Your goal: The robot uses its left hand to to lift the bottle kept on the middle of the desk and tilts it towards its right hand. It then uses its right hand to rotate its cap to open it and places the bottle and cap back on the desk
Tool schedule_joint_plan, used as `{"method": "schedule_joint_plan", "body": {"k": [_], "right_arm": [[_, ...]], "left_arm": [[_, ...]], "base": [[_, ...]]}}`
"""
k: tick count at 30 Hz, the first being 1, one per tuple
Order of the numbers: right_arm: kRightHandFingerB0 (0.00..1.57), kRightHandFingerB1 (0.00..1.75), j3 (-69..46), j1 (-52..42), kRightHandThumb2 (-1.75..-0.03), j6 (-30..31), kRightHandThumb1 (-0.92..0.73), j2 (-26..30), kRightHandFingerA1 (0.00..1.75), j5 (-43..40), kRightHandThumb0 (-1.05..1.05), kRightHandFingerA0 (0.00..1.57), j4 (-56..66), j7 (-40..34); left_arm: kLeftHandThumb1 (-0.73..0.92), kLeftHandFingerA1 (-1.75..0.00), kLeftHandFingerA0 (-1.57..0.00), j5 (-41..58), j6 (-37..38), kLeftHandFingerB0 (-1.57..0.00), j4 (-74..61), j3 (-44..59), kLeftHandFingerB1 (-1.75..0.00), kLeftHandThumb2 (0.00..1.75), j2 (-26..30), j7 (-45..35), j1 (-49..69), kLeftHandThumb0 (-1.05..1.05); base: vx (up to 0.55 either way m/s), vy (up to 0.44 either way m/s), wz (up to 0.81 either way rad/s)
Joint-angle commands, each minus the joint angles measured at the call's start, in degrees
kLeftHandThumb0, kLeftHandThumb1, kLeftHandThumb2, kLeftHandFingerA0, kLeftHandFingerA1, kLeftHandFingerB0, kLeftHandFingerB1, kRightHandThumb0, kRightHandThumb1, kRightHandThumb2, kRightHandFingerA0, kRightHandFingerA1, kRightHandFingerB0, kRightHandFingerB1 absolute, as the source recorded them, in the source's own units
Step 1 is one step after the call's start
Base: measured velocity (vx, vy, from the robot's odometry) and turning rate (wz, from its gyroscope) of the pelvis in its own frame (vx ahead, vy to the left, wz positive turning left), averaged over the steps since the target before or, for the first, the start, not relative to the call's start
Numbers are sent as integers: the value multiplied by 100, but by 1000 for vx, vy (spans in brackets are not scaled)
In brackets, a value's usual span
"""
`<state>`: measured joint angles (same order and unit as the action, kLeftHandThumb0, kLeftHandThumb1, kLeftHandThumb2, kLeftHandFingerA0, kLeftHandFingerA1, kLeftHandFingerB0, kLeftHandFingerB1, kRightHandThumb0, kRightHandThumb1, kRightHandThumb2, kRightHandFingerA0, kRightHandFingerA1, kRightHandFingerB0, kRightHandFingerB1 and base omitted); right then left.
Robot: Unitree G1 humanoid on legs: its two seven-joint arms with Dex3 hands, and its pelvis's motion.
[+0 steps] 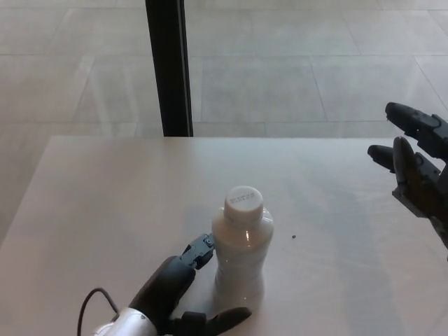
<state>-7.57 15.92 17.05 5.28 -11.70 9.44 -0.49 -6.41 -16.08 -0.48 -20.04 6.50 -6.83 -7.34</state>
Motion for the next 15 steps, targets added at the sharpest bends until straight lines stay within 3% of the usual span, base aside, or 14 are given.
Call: {"method": "schedule_joint_plan", "body": {"k": [1, 2, 3, 15], "right_arm": [[48, 35, -35, -53, -64, 103, -78, -3, 66, 64, -65, 44, 68, -62], [48, 34, -29, -50, -64, 113, -78, 3, 66, 82, -66, 45, 78, -70], [47, 34, -13, -47, -64, 118, -78, 11, 66, 113, -66, 45, 88, -75], [50, 36, 51, -187, -64, 7, -77, -102, 78, 31, -65, 40, 98, 52]], "left_arm": [[61, 0, 0, 15, -151, 0, 184, 366, 0, 58, -548, 556, 81, -92], [53, 0, 0, 36, -122, 0, 229, 421, 0, 76, -652, 600, 82, -89], [63, 0, 0, 14, -122, 0, 272, 480, 0, 59, -789, 666, 79, -93], [67, 0, 0, -98, -10, 0, 705, 524, 0, 60, -1545, 990, -66, -94]], "base": [[0, 0, 0], [0, 0, 0], [0, 0, 0], [0, 0, 0]]}}
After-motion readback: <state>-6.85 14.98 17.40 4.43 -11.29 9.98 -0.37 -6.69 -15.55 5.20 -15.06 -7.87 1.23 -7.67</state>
